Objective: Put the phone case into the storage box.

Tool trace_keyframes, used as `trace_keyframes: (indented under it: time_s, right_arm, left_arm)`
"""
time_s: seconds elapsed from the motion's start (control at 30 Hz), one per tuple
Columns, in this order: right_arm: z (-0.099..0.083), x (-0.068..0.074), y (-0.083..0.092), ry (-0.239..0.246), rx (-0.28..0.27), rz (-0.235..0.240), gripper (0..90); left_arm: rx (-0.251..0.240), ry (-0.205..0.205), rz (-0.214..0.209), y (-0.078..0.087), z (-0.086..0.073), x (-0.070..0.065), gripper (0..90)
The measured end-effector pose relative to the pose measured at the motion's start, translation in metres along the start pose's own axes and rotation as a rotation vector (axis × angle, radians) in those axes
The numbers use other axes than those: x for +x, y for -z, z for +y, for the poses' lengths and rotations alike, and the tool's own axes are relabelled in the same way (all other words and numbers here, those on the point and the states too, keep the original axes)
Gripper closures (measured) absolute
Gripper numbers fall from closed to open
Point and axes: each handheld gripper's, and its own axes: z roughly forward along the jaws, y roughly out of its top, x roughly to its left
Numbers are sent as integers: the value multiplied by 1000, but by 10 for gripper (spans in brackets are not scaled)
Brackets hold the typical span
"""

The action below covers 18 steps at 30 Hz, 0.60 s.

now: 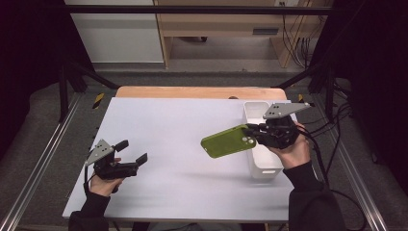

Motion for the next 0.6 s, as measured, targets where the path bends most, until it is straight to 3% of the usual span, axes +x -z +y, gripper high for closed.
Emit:
trace_keyframes:
  time_s: [0.27, 0.6]
  right_arm:
    - [9, -1, 6, 35, 5, -31, 798]
    - [20, -1, 15, 76, 12, -82, 798]
  left_arm:
    - [-29, -7, 29, 7, -10, 8, 34]
    - [-21, -5, 21, 7, -14, 9, 33]
